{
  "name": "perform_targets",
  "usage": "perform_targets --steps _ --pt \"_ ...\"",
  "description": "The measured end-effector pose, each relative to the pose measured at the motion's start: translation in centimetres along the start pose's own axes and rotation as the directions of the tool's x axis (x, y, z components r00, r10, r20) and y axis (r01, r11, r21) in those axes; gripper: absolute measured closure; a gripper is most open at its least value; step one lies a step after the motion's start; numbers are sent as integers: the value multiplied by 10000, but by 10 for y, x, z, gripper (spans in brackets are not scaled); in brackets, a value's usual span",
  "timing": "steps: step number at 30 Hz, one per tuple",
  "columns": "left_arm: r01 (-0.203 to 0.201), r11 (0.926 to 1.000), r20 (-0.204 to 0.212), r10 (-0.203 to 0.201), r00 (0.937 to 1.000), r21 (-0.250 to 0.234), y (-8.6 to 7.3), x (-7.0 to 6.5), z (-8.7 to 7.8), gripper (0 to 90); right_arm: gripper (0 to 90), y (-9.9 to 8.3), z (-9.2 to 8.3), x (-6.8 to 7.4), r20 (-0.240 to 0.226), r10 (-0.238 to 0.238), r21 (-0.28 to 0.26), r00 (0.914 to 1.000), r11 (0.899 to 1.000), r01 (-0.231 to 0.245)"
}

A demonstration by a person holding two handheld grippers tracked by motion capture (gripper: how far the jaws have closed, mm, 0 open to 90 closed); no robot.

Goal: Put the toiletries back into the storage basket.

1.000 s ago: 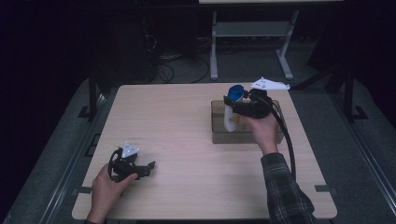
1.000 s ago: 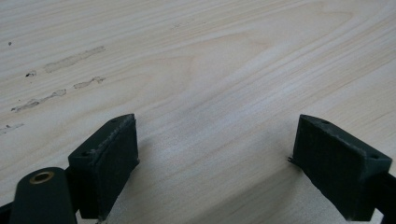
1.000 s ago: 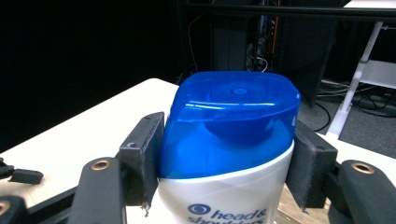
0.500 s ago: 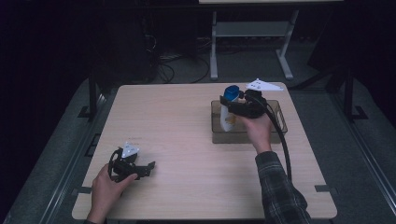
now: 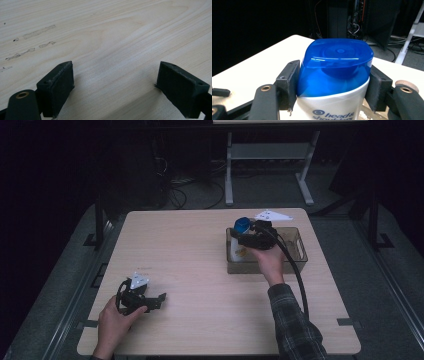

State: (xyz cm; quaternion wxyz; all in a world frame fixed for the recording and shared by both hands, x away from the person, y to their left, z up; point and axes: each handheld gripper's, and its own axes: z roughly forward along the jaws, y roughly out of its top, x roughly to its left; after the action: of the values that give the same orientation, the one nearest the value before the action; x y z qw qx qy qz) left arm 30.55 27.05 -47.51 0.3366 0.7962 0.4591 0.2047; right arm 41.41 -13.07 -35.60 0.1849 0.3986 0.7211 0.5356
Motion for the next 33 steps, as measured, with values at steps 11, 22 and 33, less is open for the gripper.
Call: perform_targets --steps 11,22,33 --pt "2 10000 12 -2 10000 7 0 0 0 129 365 -9 13 7 52 -390 656 9992 9971 386" --pt "17 10000 17 -17 10000 10 0 0 0 129 364 -22 16 4 73 -230 1078 9997 9939 220" --pt "17 10000 17 -17 10000 10 0 0 0 129 346 -22 15 3 40 -268 1207 9996 9923 261"
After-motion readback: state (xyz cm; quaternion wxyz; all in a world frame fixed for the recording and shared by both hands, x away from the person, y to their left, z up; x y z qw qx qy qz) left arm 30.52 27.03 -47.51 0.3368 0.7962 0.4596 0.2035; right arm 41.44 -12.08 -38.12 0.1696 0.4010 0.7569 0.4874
